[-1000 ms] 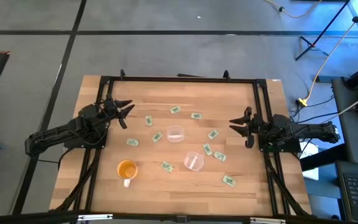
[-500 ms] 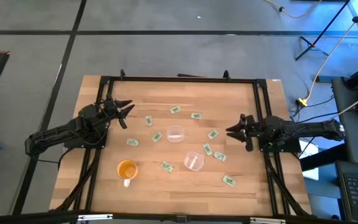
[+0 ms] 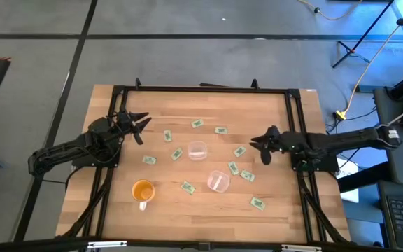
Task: Pick and place Stevia / Truvia into bins
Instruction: Put the green stevia packet into the bottom transparent container
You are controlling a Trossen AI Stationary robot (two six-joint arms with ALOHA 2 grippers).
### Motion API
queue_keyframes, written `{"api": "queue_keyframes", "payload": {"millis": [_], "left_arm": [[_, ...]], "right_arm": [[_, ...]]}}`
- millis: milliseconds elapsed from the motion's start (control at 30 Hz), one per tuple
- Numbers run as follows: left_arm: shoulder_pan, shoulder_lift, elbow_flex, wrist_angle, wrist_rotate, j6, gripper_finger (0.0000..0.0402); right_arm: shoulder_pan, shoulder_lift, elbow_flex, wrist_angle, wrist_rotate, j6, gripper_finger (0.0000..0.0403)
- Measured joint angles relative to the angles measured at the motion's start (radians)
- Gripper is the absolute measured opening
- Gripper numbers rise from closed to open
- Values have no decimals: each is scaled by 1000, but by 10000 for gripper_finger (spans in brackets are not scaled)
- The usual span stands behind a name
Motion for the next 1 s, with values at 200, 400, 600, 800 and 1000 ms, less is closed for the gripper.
{"api": "queue_keyframes", "payload": {"millis": [200,400,600,800,1000], "left_arm": [[0,0,0,0,-2,0,114],[0,0,0,0,-2,0,114],[0,0,0,0,-2,0,114],[0,0,0,0,-2,0,114],[0,0,0,0,-2,0,114]], "right_arm": [[0,246,101,-1,0,83,122],[0,481,246,-92,0,144,122],[-9,668,352,-187,30,217,122],[-46,773,363,-195,30,256,122],[-69,795,363,-188,-4,256,122]]}}
